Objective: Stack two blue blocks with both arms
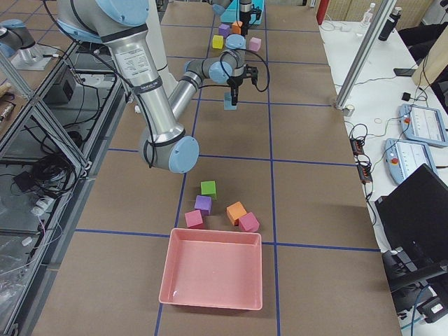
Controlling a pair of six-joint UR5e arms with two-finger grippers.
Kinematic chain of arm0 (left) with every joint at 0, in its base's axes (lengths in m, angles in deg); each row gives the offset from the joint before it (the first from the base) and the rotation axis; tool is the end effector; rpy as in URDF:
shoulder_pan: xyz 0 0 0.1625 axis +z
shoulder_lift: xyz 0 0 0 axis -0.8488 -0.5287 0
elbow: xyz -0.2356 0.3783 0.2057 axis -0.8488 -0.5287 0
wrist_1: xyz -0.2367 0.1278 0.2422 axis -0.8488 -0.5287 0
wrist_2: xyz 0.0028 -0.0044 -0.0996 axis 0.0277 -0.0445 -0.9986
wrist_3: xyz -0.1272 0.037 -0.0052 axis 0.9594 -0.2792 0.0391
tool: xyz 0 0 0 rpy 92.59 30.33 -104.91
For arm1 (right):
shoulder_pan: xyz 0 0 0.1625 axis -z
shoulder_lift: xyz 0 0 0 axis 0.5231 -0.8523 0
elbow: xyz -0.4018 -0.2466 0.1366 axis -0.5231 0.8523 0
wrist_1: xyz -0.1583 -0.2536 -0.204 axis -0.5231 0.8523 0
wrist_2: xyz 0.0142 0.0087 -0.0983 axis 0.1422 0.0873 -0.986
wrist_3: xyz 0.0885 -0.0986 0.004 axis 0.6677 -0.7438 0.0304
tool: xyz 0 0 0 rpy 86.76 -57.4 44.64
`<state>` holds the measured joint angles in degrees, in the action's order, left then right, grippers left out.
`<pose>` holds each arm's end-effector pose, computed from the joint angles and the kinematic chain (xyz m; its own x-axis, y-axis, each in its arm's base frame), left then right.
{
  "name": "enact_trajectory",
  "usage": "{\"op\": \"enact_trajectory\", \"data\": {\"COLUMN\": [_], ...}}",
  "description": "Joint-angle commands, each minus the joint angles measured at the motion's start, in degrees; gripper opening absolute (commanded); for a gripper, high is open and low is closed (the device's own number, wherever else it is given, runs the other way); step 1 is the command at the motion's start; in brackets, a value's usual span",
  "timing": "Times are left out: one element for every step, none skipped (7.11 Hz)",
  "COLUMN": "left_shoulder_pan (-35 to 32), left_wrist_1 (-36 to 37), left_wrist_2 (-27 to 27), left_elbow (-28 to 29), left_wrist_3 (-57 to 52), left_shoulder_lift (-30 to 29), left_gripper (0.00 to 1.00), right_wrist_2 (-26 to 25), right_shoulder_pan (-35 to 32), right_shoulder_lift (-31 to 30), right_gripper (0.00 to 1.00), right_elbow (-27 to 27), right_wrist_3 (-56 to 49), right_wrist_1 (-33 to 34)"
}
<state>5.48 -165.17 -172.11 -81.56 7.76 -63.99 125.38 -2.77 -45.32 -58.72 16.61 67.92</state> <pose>0.2355 -0.4056 0.6116 0.6550 0.1878 -0.7319 -0.0763 0.9801 0.1832 -0.4543 -0.4040 0.3476 0.6407 -0.0339 0.7671 0.0103 0.9993 0.0355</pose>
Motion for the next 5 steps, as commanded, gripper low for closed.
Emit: {"op": "enact_trajectory", "data": {"left_shoulder_pan": [0.4, 1.4, 1.6, 1.8, 2.5], "left_wrist_1": [-0.1, -0.5, -1.1, -3.2, -3.8], "left_wrist_2": [0.0, 0.0, 0.1, 0.1, 0.1], "left_elbow": [1.3, 1.6, 2.6, 4.1, 4.6], "left_wrist_3": [-1.2, -0.7, -0.7, -0.1, 0.8], "left_shoulder_lift": [0.0, 0.0, 0.0, -0.1, -0.1], "left_gripper": [0.98, 0.98, 0.98, 0.98, 0.98], "right_wrist_2": [-2.0, -2.0, -2.5, -3.2, -3.7], "right_shoulder_pan": [3.1, 3.5, 4.1, 4.6, 5.4], "right_shoulder_lift": [1.6, 1.7, 1.8, 1.7, 1.8], "right_gripper": [0.57, 0.57, 0.57, 0.57, 0.57], "right_elbow": [1.0, 1.0, 1.1, 1.8, 3.6], "right_wrist_3": [5.2, 5.8, 6.0, 6.1, 7.3], "right_wrist_1": [-0.4, -0.4, -0.4, -2.0, -4.3]}}
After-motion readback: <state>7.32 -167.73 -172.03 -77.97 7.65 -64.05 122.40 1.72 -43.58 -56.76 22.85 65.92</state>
